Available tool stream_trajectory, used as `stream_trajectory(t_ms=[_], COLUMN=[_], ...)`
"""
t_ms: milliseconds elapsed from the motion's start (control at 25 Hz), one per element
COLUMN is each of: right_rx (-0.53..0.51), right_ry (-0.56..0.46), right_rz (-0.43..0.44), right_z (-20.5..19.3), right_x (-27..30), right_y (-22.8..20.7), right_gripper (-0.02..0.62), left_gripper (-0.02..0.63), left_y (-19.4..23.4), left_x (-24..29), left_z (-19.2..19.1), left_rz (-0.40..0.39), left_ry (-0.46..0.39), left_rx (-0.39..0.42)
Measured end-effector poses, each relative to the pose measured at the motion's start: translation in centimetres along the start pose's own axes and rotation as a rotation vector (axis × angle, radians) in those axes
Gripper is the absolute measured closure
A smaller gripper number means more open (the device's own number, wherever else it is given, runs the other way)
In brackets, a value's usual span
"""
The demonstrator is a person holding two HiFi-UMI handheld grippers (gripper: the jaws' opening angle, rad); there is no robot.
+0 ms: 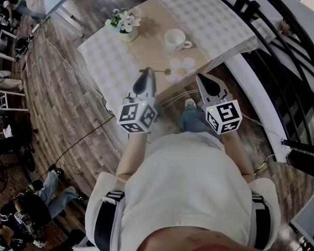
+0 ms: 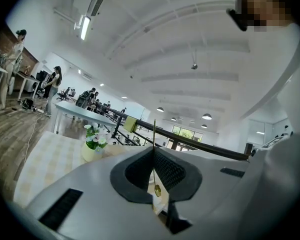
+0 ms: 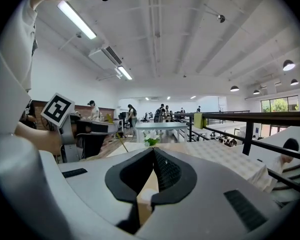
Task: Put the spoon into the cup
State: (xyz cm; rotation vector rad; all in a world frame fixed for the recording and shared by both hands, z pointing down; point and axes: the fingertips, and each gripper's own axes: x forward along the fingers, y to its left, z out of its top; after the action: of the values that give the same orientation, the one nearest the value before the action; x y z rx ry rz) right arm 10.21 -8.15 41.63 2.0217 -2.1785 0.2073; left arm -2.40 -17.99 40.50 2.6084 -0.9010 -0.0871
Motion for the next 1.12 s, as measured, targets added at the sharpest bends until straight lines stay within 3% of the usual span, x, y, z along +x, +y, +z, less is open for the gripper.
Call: stream_trajectory(t_ms=[520,1120], right_rx=[-0.015,-0.039], right_ry=[0.029,0.071], right_rz=[0.143,0.338], right_z=[1.8,1.8], right_x=[6.7,13.7], right_y=[-7.6,-11.3], right_gripper=[0.594,0.594], left_gripper=[0.601,0.601], left_y=[0.7,2.6], left_x=[8.2,14.2], left_z=[0.6,-0.8], left_rz=[0.135,0.288], left_ry=[-0.006,-0.005], left_rx=[-0.009,-0.048])
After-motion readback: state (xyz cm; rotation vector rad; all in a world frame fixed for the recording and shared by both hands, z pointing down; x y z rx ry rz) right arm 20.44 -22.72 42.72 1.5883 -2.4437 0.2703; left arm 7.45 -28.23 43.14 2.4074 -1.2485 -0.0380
